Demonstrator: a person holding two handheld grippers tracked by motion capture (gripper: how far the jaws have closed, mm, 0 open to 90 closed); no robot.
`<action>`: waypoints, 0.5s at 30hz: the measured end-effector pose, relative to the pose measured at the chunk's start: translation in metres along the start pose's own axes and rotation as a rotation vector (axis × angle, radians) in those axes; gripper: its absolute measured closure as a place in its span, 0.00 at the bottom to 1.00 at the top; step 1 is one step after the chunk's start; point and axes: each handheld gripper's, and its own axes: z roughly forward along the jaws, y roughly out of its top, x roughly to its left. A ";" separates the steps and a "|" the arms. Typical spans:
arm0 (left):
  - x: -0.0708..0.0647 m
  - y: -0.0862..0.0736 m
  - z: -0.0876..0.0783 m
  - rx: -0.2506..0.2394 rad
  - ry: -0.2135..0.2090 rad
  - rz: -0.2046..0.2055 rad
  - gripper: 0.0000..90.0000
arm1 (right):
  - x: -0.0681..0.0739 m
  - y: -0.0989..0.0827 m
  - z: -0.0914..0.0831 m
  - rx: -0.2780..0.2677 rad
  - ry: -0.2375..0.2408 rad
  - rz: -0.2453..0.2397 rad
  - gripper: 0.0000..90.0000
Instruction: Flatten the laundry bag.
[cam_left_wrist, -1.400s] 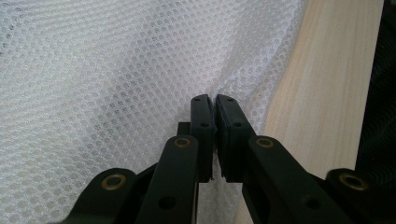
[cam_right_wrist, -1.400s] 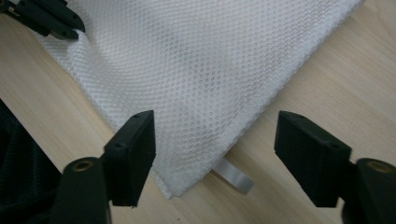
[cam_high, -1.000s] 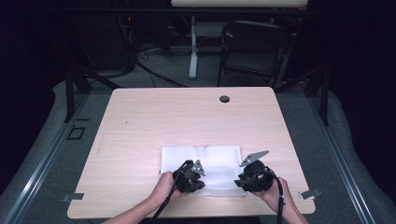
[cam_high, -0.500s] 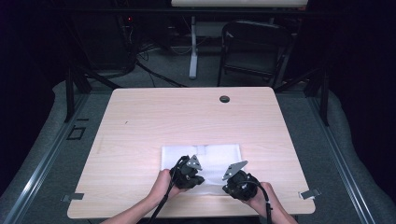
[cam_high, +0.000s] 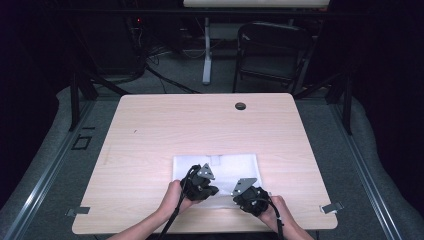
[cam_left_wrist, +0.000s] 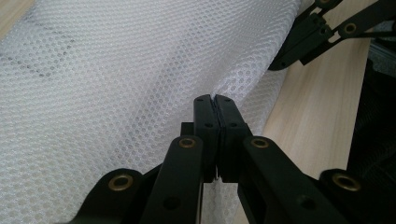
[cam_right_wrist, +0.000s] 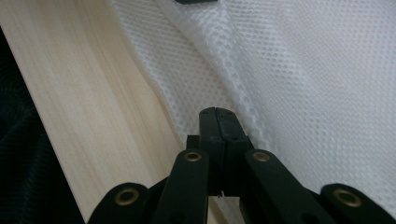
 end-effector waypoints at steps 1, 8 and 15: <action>0.000 0.000 0.000 0.002 -0.003 0.000 0.99 | 0.001 0.001 0.002 -0.004 0.006 0.001 1.00; 0.000 0.001 -0.002 -0.017 0.005 -0.009 0.99 | -0.003 -0.002 0.012 0.057 0.026 0.021 1.00; 0.002 0.001 -0.006 -0.035 0.010 -0.019 0.99 | -0.006 -0.002 0.012 0.057 0.059 0.036 1.00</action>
